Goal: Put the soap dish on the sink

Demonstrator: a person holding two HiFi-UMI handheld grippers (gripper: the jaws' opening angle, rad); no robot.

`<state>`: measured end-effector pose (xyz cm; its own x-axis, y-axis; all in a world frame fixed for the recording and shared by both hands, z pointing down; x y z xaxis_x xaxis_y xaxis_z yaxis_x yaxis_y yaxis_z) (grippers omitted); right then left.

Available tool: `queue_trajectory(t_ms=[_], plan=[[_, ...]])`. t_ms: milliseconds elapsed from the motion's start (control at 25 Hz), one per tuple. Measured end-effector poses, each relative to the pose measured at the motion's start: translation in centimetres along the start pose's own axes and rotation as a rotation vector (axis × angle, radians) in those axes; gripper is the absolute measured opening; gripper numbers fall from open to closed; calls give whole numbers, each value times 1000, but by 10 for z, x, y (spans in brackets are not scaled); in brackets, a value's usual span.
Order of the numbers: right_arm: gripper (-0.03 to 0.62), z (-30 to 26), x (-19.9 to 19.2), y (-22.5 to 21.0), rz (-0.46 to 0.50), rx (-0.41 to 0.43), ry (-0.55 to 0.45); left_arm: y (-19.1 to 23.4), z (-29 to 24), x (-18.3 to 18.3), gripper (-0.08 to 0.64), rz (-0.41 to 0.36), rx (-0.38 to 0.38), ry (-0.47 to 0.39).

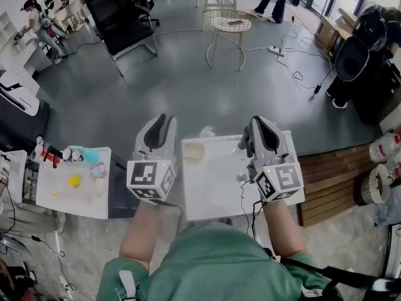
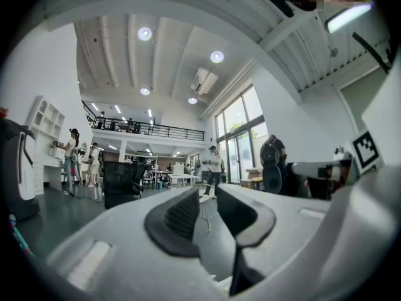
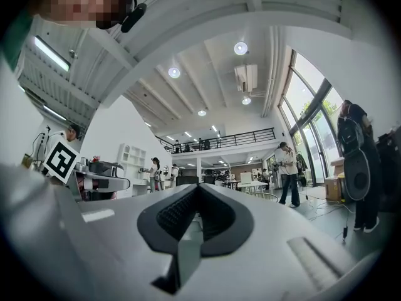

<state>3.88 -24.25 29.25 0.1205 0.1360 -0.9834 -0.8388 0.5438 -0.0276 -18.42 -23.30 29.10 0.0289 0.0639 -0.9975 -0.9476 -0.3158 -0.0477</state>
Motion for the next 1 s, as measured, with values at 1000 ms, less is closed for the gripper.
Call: queue_trajectory(t_ms=[1000], plan=[[-3,5,-3,-9,-35,5,21,-13,-1,3,87,-22,12,5]])
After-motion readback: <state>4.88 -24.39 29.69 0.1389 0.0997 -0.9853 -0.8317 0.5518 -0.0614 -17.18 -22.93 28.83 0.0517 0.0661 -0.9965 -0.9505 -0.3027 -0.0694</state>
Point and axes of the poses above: the fingertips, and each gripper's own axes: z backward along the fingers, y to its left, x out of its top, the point moved 2 cm from there along z, backward along the fingers, and after that the axes turned 2 degrees about -x, right-handed, at the moved point
